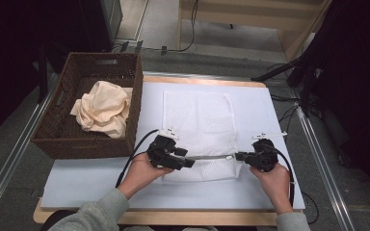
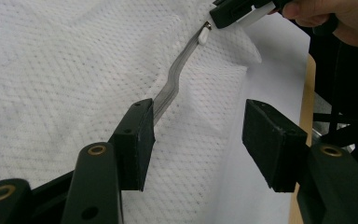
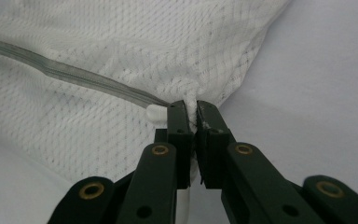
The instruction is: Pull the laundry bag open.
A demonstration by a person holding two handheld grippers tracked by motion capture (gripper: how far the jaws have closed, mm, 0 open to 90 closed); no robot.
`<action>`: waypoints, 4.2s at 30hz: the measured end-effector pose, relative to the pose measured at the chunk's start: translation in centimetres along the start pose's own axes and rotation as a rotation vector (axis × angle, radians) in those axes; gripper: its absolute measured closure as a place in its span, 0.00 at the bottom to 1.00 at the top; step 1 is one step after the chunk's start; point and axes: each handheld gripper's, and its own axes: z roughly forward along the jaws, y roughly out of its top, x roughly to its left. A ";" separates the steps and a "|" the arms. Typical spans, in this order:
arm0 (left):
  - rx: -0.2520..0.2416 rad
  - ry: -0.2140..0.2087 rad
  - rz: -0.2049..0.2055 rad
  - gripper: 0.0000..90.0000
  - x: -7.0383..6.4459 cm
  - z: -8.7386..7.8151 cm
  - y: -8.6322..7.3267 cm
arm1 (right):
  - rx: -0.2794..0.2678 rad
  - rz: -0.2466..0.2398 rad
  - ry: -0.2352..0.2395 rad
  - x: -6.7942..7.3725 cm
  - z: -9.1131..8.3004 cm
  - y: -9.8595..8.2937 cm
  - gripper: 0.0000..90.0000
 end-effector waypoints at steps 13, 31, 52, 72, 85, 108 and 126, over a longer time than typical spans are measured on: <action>-0.018 0.011 0.030 0.47 -0.6 -0.2 0.0 | -0.020 -0.014 0.045 1.7 -0.6 0.4 0.96; 0.016 0.001 0.028 0.46 -0.7 0.6 0.0 | -0.007 -0.055 0.097 4.5 0.6 1.1 0.96; 0.022 -0.008 0.036 0.47 -1.0 1.0 0.0 | 0.012 -0.114 0.125 7.1 2.0 1.6 0.96; 0.059 -0.006 0.037 0.58 -1.2 2.5 -0.1 | -0.044 -0.137 0.159 8.4 0.9 1.9 0.96; 0.048 -0.021 0.016 0.66 -1.0 2.7 -0.1 | -0.042 -0.164 0.182 9.4 1.1 1.9 0.96; 0.080 -0.028 -0.018 0.97 -1.2 2.3 0.5 | -0.035 -0.180 0.191 10.0 1.1 1.7 0.96; 0.116 0.014 -0.073 0.97 1.1 1.0 0.5 | -0.063 -0.134 0.164 7.5 -0.1 1.7 0.96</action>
